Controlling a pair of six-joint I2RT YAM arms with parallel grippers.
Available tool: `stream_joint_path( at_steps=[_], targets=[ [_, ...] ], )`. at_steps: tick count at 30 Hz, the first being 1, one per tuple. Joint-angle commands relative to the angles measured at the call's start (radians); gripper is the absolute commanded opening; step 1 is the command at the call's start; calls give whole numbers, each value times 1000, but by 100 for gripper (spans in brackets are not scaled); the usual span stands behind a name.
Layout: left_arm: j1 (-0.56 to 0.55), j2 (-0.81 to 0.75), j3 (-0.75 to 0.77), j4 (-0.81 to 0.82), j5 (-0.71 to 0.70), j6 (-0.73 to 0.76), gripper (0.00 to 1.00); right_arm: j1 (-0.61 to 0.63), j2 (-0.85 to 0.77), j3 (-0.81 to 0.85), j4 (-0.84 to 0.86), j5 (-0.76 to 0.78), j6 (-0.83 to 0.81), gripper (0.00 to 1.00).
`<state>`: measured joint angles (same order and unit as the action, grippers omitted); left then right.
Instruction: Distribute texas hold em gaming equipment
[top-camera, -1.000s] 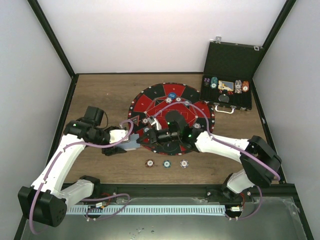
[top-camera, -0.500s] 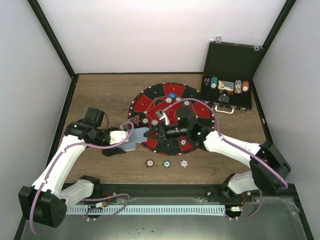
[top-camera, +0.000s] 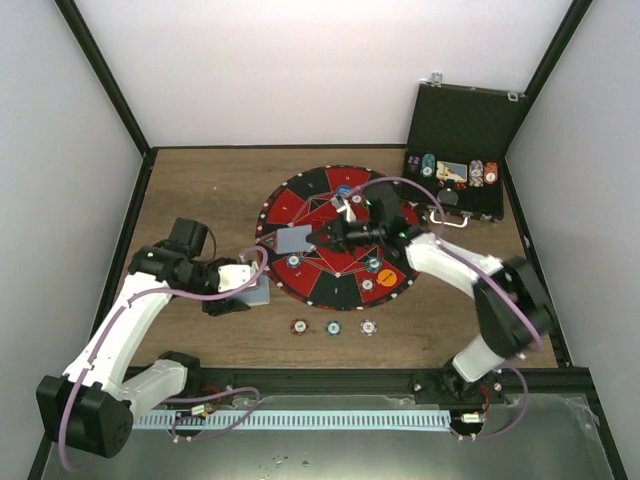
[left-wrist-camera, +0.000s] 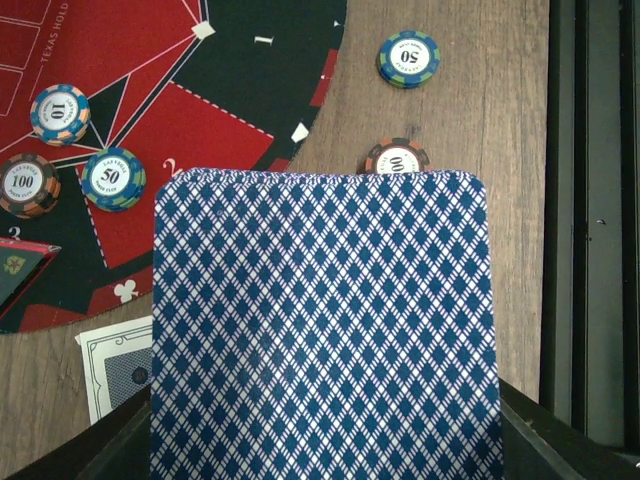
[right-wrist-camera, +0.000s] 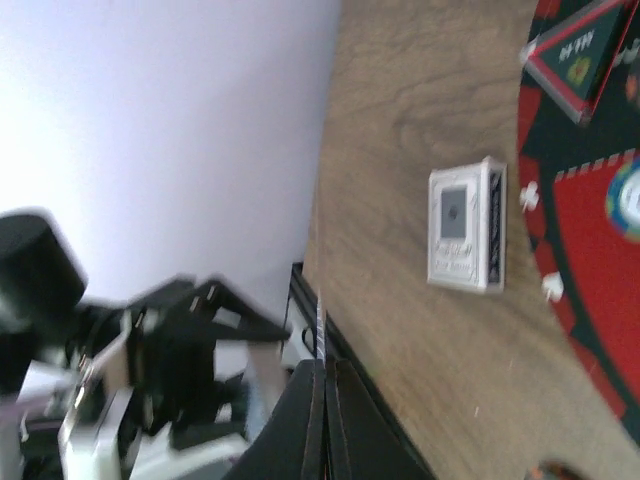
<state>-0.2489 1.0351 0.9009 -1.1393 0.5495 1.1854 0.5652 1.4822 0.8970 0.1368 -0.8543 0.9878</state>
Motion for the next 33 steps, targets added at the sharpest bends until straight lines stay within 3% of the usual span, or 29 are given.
stream_joint_path(
  at_steps=[1,11,17,21,24,27,33],
  targets=[
    [2,-28,26,-28,56,5,4,-12,247,243,-51,-31,-73,1],
    [2,-51,35,-67,55,-9,4,-11,837,876,-286,18,-129,1],
    [2,-63,42,-75,55,-15,4,-12,1024,1044,-330,38,-107,1],
    [2,-60,55,-77,61,-22,4,-11,1071,1123,-369,44,-115,3],
    [2,-60,55,-75,62,-25,4,-10,1067,1157,-424,60,-149,17],
    [2,-58,50,-63,62,-28,4,-11,1025,1157,-491,103,-201,38],
    [2,-46,52,-52,69,-38,4,-11,892,1118,-613,204,-294,48]
  ],
)
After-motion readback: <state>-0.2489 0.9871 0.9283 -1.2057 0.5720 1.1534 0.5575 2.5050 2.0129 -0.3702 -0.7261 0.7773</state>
